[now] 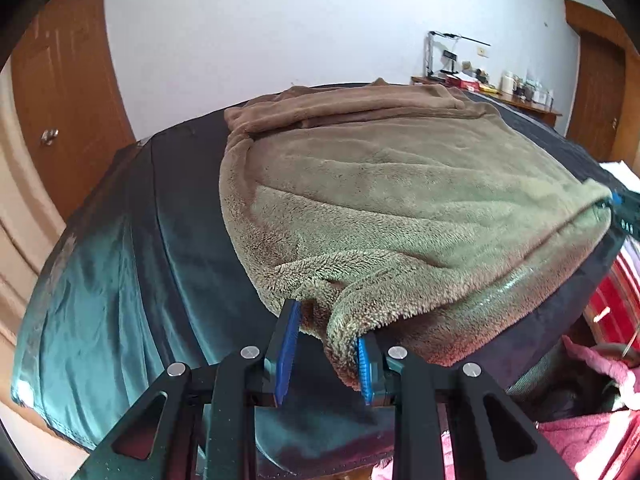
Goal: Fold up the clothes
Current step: 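Hold the hem with the right gripper while the left gripper grasps the hem beside it, then lift the hem with both grippers and fold it over the fleece body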
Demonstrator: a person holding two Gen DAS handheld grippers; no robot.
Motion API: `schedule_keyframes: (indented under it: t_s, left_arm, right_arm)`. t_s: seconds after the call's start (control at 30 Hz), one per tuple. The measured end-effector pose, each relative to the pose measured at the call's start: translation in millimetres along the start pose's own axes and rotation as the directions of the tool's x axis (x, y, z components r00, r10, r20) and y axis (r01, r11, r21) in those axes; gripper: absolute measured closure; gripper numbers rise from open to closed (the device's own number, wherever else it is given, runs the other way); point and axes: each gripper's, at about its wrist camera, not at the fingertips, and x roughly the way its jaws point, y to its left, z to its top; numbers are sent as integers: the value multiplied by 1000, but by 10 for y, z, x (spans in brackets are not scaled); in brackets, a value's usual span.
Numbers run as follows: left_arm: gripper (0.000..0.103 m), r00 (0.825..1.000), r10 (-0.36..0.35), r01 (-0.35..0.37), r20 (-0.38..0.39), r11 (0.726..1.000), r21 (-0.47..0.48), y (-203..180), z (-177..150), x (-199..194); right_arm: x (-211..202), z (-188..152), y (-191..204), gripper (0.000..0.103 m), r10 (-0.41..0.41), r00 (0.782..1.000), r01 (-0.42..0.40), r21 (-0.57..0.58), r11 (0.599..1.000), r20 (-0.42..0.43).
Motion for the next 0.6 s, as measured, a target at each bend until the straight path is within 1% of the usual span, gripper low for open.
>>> schedule_keyframes:
  t_s: [0.1,0.17,0.27,0.43,0.53,0.6]
  left_arm:
    - [75,1000,-2,2,4,1000,-4,-5,-12,12]
    - [74,1000,6,-6,6,1000,6,-21,-15,12]
    - [74,1000,3,-3,5,1000,-1,-9,-11,22]
    - [74,1000,-16,16,6,997,-76,60,-12,26]
    - [75,1000,-22,23,9,995,-94,86,12,8]
    - [75,1000,-16,18,24,995,-94,115,58,-40]
  right_arm:
    - [-15,-21,23,81,-4,1000,4,-12,1000,-1]
    - [-21,-36,-1,81,8,1000,-8,9,1000,3]
    - [-28,-55,-24,81,20,1000,-20,28,999,10]
    - [-49,-81,-12,81,0,999,-2,49,999,35]
    - [-89,-48,-18,87,4,999,-6,53,999,41]
    - [-144,-6,-47,88,18,999,-21,56,998,50]
